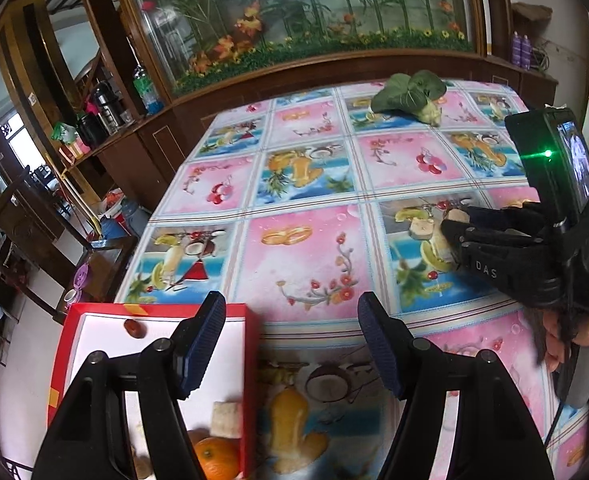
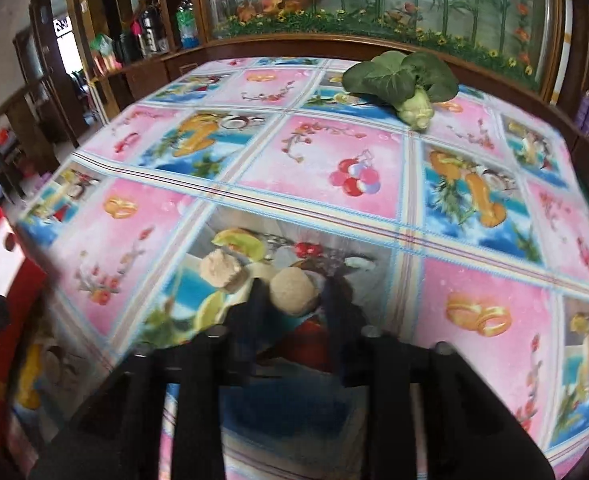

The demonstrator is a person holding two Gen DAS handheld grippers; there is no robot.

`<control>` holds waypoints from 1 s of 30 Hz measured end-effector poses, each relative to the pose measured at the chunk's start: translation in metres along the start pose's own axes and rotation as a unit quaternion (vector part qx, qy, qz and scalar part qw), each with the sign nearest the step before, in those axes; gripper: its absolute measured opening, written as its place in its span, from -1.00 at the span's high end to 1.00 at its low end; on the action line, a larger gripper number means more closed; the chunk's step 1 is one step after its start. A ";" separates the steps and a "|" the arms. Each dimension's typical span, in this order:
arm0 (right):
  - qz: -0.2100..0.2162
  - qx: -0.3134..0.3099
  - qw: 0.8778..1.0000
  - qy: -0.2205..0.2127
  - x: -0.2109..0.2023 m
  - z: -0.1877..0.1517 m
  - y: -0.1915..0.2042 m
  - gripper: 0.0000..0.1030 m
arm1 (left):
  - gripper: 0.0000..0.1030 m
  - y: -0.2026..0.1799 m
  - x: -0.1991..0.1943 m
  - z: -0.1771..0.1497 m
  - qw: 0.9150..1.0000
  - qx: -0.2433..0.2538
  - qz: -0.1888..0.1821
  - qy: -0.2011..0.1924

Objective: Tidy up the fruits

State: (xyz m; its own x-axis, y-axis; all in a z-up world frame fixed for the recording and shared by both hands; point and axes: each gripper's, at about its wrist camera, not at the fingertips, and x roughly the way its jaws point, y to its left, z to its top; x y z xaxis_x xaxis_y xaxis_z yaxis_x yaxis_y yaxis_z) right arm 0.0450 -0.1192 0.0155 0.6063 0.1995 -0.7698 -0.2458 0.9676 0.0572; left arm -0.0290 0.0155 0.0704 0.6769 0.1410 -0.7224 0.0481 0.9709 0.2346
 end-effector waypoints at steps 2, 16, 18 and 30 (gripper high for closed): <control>0.012 0.013 1.000 0.002 -0.002 0.000 -0.007 0.46 | -0.33 -0.007 0.006 0.006 1.000 -0.001 -0.002 0.008; 0.055 0.238 0.969 -0.017 -0.037 -0.001 -0.106 0.46 | -0.33 -0.073 0.071 0.043 0.999 -0.004 -0.032 0.030; 0.064 0.242 0.968 -0.021 -0.039 0.000 -0.105 0.46 | -0.33 -0.078 0.073 0.043 0.999 -0.004 -0.039 0.027; 0.068 0.244 0.967 -0.020 -0.038 -0.001 -0.104 0.46 | 0.52 -0.100 0.084 0.043 0.994 0.001 -0.101 0.030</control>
State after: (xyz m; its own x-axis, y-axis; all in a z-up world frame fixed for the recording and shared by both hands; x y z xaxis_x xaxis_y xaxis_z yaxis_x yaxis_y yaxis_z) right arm 0.0469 -0.2274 0.0385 0.6242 0.3260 -0.7100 0.0558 0.8879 0.4567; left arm 0.0550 -0.0784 0.0144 0.6078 -0.0458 -0.7927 0.1796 0.9804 0.0811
